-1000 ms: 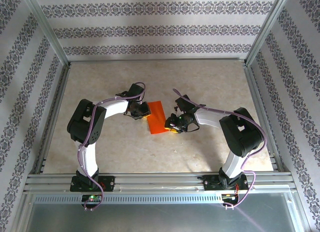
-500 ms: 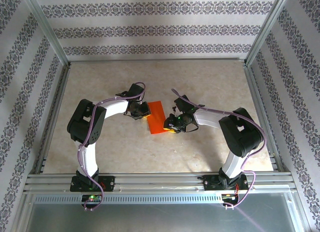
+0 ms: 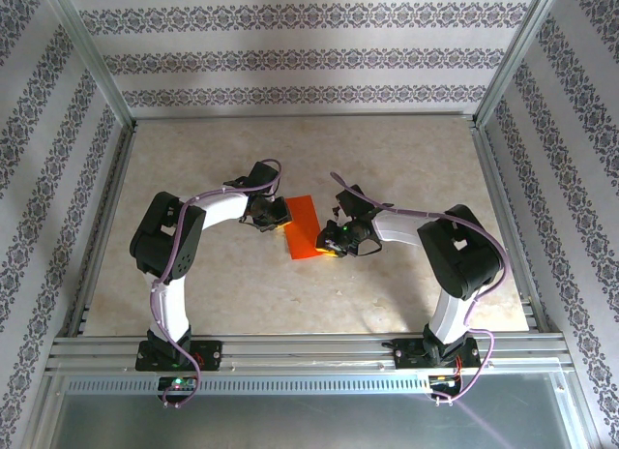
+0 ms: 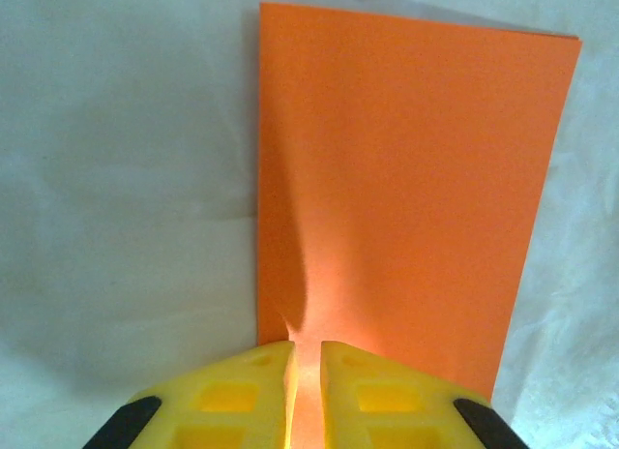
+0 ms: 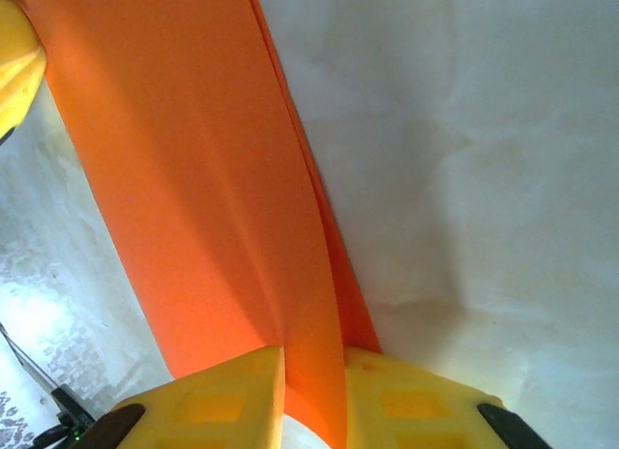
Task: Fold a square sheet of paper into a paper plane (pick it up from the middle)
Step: Fold the triangle a second time at the center of the table.
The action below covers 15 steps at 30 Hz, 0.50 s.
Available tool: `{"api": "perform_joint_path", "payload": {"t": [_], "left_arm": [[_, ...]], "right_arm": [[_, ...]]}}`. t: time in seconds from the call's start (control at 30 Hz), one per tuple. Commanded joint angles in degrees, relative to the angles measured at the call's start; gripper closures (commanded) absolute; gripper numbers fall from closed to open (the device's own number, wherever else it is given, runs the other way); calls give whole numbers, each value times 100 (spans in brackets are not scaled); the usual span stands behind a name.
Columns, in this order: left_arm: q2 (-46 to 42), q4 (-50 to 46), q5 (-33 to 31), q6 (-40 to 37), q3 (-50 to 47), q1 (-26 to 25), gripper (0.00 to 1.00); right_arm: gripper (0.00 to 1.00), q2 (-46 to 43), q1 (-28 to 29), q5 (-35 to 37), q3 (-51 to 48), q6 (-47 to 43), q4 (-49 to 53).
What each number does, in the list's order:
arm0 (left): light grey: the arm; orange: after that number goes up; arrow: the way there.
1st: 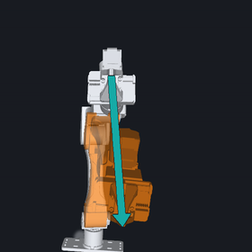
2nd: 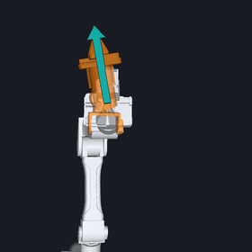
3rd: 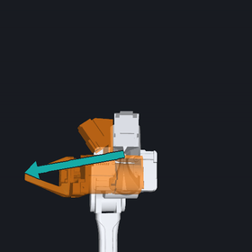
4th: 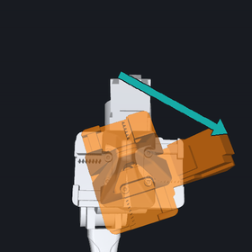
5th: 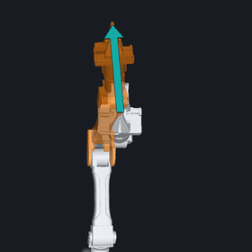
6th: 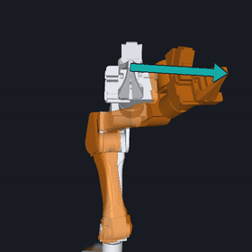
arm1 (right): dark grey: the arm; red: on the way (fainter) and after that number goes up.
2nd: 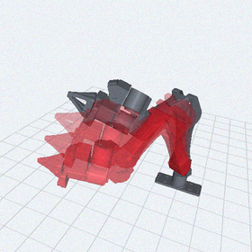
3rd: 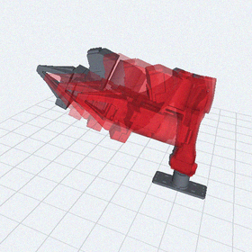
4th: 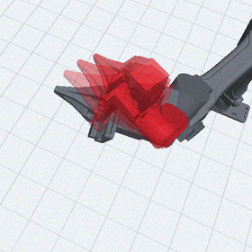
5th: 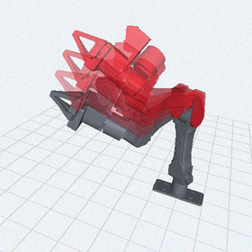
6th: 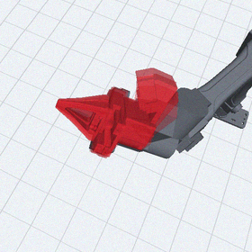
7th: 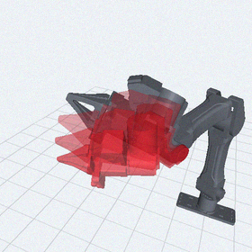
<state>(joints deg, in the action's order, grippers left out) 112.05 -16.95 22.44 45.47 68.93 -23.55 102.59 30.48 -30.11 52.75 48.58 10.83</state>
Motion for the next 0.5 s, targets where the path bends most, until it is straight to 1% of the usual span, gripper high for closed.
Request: {"api": "perform_joint_path", "payload": {"t": [0.0,0.13,0.2,0.3,0.37,0.47], "left_arm": [[186,-283,-72,-43,16,-10,84],[177,-283,-73,-74,29,-9,84],[168,-265,-44,-87,34,-9,84],[63,-183,27,-180,65,-17,83],[-89,-83,111,-254,80,-14,80],[-362,259,368,-302,60,-12,73]], "right_arm": [[80,51,-69,-74,104,91,-13],[81,55,-86,-56,104,108,-16],[84,60,-103,-57,96,118,-17],[91,43,-112,-57,82,120,-19],[96,25,-121,-39,61,123,1],[99,-81,-137,25,-7,129,44]]}}
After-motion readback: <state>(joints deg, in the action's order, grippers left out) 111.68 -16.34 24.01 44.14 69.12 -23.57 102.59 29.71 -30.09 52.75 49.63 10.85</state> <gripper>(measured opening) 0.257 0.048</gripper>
